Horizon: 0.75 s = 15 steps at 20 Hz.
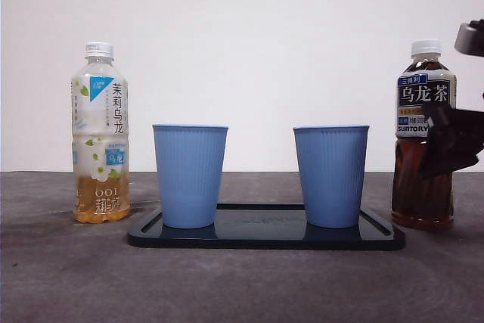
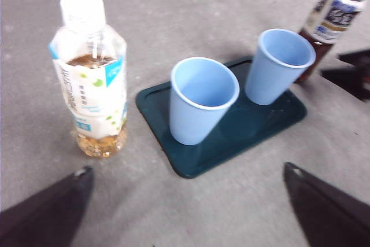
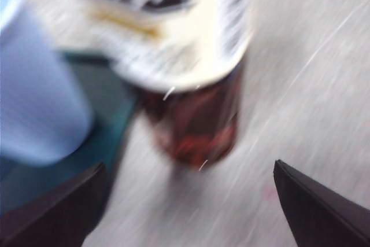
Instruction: Pour the drink into the cup
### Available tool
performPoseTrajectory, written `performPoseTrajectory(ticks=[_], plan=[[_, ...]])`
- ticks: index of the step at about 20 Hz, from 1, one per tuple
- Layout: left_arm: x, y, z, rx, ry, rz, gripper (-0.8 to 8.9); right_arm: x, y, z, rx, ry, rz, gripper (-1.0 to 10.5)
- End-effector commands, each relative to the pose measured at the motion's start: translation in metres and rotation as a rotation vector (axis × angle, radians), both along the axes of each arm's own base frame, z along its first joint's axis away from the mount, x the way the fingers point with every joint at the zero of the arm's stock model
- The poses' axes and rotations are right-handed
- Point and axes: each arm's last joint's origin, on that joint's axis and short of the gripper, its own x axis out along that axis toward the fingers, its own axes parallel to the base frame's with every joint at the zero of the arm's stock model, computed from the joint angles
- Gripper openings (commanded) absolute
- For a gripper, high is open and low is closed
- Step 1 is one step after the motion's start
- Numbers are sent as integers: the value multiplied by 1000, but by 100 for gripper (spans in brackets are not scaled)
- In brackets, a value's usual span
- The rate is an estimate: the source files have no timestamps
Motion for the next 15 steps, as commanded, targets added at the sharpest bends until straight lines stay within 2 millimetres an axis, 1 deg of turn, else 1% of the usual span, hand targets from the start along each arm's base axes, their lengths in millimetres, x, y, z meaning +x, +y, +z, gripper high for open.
performPoseTrajectory(ticks=[1, 5, 8, 11, 13, 15], plan=[[17, -4, -10, -4, 18, 2, 632, -13, 6, 12, 77, 28, 23, 465], [48, -14, -32, -14, 47, 21, 632, -43, 12, 33, 161, 12, 95, 465], [69, -22, -54, 29, 58, 61, 631, -65, 11, 53, 210, -43, 139, 464], [84, -28, -80, 48, 69, 72, 630, -83, 6, 70, 249, -98, 162, 464], [92, -30, -96, 79, 62, 123, 627, -93, 2, 81, 262, -122, 169, 464], [98, -31, -110, 74, 37, 156, 627, -103, -3, 90, 258, -153, 179, 464]])
